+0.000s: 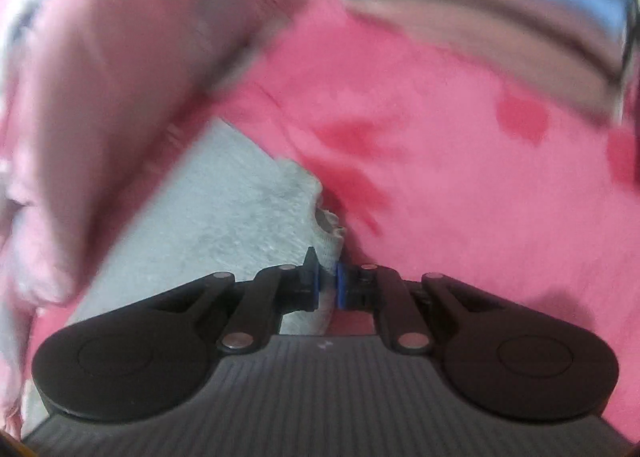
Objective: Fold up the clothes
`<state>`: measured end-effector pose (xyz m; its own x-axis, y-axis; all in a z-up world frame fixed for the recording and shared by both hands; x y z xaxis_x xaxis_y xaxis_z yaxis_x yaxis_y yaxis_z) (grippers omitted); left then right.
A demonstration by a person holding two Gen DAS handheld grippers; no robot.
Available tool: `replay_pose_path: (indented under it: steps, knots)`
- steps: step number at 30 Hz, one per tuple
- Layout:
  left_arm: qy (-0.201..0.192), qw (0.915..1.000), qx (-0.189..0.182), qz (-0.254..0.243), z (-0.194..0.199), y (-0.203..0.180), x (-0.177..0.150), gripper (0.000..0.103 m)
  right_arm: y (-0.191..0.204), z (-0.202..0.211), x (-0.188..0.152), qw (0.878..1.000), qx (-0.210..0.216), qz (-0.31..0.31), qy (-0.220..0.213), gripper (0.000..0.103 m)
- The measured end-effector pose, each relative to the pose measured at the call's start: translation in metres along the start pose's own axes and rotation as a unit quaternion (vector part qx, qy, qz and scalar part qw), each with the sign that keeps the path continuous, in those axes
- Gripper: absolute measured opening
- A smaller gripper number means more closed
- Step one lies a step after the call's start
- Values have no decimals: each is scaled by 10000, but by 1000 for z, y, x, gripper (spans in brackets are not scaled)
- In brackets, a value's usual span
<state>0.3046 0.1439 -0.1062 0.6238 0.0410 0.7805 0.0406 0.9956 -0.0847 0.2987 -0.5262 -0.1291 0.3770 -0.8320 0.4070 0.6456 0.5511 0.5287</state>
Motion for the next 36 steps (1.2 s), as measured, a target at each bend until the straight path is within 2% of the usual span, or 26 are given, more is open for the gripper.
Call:
replay_pose_path:
  steps: [2, 5, 7, 9, 11, 13, 15, 18, 19, 20, 21, 22, 24, 27, 29, 32, 34, 36]
  knots:
    - [-41, 9997, -166, -189, 6, -5, 1, 80, -10, 0, 0, 9994, 232, -251, -58, 8]
    - [-137, 9952, -681, -683, 16, -24, 0, 74, -21, 1, 2, 9974, 478, -532, -13, 9]
    - [-253, 9875, -935, -1241, 23, -47, -3, 68, -27, 0, 2, 9958, 624, -677, 25, 9]
    - [-198, 9775, -1114, -1782, 24, -71, -8, 63, -32, 0, 2, 9942, 753, -765, 51, 10]
    - [-47, 9669, -1088, -2307, 20, -94, -13, 52, -34, -1, 2, 9927, 871, -824, 88, 10]
    - [132, 9525, -852, -2922, 13, -119, -19, 42, -37, -2, 3, 9914, 987, -846, 144, 10]
    - [204, 9407, -593, -3335, 6, -133, -22, 42, -40, -3, 4, 9899, 1103, -861, 205, 10]
    - [248, 9324, -338, -3589, -4, -143, -19, 41, -46, -5, 7, 9870, 1271, -935, 303, 10]
    - [256, 9298, -274, -3662, -7, -146, -18, 39, -48, -6, 8, 9861, 1317, -960, 335, 10]
    - [258, 9274, -227, -3724, -11, -148, -18, 19, -47, -6, 9, 9861, 1331, -928, 359, 11]
    - [260, 9250, -179, -3787, -14, -150, -17, 8, -45, -7, 11, 9867, 1326, -862, 379, 10]
    - [239, 9215, -106, -3876, -15, -153, -18, 5, -43, -7, 13, 9872, 1321, -795, 398, 8]
    - [108, 9182, -108, -3959, -4, -152, -16, 4, -33, 1, 20, 9883, 1358, -563, 395, 7]
    - [-44, 9146, -391, -4024, 25, -142, -7, 4, -17, 29, 36, 9849, 1685, -272, 298, 7]
    - [-80, 9063, -455, -4201, 41, -137, -7, 4, -11, 48, 39, 9843, 1744, -30, 284, 7]
    - [123, 8960, -519, -4408, 43, -135, -22, 4, -15, 48, 27, 9888, 1415, 228, 426, 7]
    - [307, 8917, -509, -4487, 33, -137, -33, 4, -28, 32, 15, 9919, 1081, 124, 659, 7]
    - [395, 8894, -484, -4528, 26, -137, -41, 4, -41, 22, 10, 9924, 982, -85, 743, 7]
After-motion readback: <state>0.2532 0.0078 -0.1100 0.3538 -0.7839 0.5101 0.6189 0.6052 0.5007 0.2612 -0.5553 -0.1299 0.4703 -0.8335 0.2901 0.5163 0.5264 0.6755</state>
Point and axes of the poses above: each gripper's, at about its wrist camera, not at the fingertips, and z roughly against the way its jaws point, y to its left, x to its top, the point moved 1 cm from there along -z, roughly the way its jaws point, and after that the axes turned 8 degrees about -z, right-handed, at the moved point
